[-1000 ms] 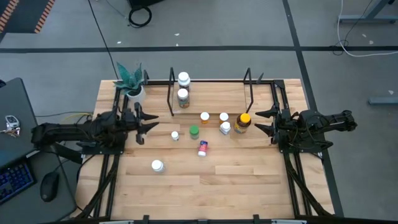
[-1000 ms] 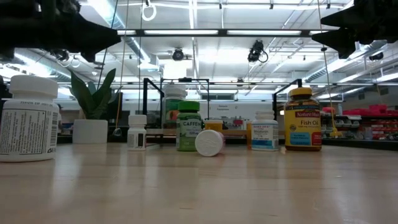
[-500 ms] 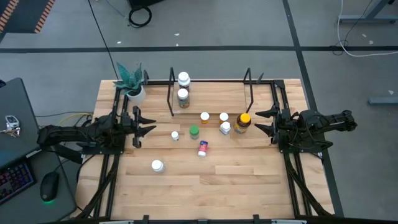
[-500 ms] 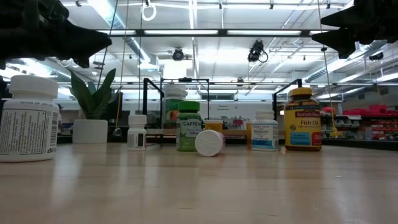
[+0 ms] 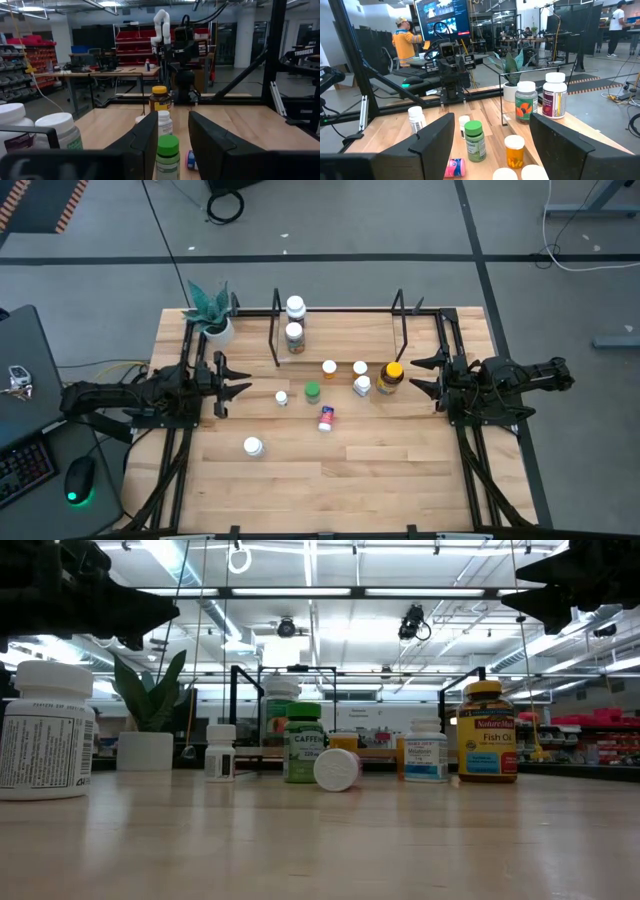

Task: Pick and place medicine bottles onto shelf by color
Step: Put the yellow pill bottle on the shelf

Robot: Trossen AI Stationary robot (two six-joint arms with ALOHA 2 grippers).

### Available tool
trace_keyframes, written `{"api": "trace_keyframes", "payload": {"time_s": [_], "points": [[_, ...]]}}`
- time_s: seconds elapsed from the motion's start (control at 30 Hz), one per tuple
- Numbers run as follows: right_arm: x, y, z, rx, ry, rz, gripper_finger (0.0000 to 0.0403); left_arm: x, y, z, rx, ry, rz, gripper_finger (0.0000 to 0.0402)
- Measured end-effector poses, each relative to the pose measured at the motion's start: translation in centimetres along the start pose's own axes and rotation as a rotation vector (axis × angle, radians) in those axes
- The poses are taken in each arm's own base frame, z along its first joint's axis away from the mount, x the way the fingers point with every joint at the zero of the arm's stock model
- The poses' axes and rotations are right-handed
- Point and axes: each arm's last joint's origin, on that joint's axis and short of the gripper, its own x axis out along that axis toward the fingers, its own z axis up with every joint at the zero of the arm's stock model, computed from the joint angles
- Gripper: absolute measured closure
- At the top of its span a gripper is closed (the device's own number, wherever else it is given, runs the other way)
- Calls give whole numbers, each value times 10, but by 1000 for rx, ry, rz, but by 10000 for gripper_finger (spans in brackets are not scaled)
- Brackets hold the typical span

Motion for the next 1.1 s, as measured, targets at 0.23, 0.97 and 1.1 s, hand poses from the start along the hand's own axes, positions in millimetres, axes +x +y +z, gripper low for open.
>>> {"api": "trace_keyframes", "payload": {"time_s": [0.23,0.97,1.1], "points": [[0,0,0,0,0,0,137,0,0,0,5,0,0,291],[-4,-2,29,146,-287,-64,137,0,0,0,5,0,-1,281],[-1,-1,28,196,-277,-56,137,0,0,0,5,0,-1,276]]}}
